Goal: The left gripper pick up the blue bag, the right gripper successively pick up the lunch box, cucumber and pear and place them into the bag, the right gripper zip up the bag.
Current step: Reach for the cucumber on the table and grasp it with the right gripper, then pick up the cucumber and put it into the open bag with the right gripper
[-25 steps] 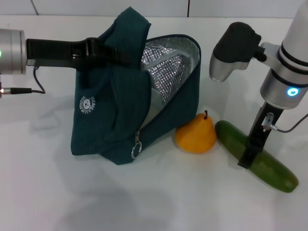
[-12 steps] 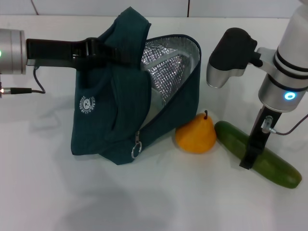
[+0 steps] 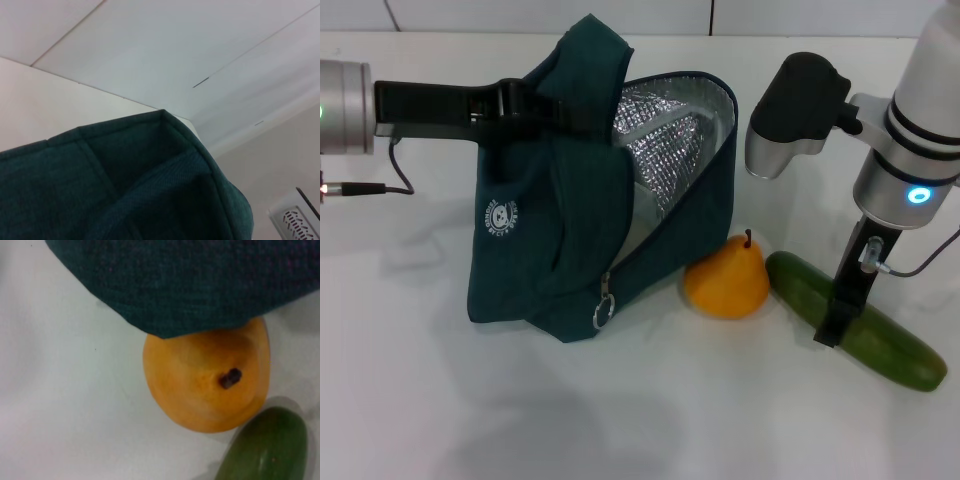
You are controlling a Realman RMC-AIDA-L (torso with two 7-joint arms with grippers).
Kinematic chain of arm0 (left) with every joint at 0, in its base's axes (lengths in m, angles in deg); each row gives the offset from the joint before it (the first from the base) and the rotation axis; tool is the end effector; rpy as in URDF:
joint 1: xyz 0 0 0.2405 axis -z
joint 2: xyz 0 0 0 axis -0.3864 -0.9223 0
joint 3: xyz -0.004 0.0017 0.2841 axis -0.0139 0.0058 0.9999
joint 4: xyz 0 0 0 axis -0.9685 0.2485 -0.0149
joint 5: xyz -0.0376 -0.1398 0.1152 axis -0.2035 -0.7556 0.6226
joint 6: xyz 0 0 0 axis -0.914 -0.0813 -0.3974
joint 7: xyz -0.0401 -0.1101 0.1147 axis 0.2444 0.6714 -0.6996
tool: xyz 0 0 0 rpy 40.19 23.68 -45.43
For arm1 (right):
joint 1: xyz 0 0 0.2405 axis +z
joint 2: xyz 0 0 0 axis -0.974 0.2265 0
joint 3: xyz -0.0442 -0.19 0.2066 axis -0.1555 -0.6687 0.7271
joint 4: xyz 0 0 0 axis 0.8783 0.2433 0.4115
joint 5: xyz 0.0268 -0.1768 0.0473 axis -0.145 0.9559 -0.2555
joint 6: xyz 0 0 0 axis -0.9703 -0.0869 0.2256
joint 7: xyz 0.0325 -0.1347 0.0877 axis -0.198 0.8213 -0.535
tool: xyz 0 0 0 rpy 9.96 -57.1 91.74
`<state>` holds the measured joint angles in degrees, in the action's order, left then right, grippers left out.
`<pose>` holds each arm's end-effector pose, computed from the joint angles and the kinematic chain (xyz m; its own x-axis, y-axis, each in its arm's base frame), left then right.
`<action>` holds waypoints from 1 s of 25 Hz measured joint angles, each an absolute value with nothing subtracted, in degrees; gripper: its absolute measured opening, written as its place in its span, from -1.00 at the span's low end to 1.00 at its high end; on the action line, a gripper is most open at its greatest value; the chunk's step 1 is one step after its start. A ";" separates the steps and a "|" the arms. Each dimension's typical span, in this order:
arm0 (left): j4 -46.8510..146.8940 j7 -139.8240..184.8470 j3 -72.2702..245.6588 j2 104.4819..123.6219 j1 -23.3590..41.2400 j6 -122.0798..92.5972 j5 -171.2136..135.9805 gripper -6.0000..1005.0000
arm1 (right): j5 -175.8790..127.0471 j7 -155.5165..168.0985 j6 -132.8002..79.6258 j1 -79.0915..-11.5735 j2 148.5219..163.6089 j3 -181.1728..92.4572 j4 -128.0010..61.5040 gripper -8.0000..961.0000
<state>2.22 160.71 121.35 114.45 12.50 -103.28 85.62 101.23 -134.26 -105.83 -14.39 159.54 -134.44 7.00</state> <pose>-0.2220 0.3599 0.0218 0.2861 0.8615 0.4194 0.8788 -0.4104 0.2435 0.1645 0.3748 -0.0830 0.6828 -0.3860 0.6203 -0.3283 -0.9206 -0.2114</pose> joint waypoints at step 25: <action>2.22 160.71 121.39 114.62 12.11 -103.65 84.87 -0.89 | 103.77 -135.07 -106.71 -14.14 159.18 -132.48 7.05 0.31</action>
